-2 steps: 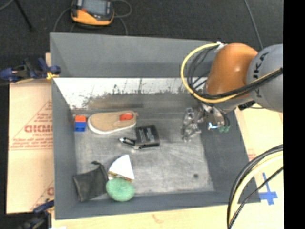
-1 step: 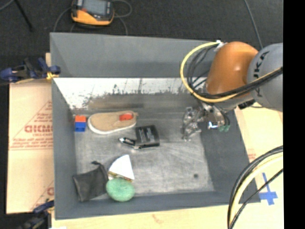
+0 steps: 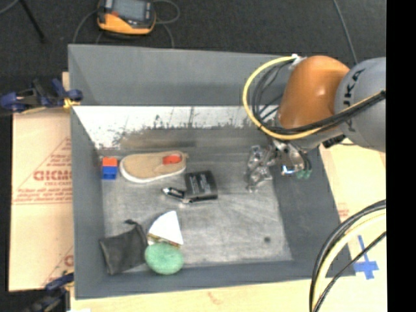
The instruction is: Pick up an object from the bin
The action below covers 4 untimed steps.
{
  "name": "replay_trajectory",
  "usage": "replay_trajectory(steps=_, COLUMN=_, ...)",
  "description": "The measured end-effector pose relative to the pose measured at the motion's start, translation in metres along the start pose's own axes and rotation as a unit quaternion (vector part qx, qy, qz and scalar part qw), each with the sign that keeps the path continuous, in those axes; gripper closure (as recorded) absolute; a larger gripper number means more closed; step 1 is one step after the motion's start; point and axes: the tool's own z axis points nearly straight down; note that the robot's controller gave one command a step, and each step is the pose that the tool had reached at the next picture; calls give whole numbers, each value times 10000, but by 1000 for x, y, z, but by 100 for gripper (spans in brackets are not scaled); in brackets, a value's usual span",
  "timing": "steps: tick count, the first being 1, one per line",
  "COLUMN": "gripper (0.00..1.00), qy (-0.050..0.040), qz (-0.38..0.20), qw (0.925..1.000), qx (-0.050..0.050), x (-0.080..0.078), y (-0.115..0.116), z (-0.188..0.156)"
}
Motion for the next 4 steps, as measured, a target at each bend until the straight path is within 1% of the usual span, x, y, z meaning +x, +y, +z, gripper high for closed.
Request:
replay_trajectory(steps=1, gripper=0, qy=5, qz=-59, qw=10000, qx=-3, x=13, y=15, z=0)
replay_trajectory(steps=2, gripper=0, qy=0, qz=-61, qw=10000, qx=1, x=13, y=15, z=0)
replay_trajectory(steps=3, gripper=0, qy=-65, qz=14, qw=10000, qx=16, x=-16, y=36, z=35)
replay_trajectory(steps=4, gripper=0, qy=-29, qz=-1, qw=10000, qx=-15, x=-11, y=54, z=72)
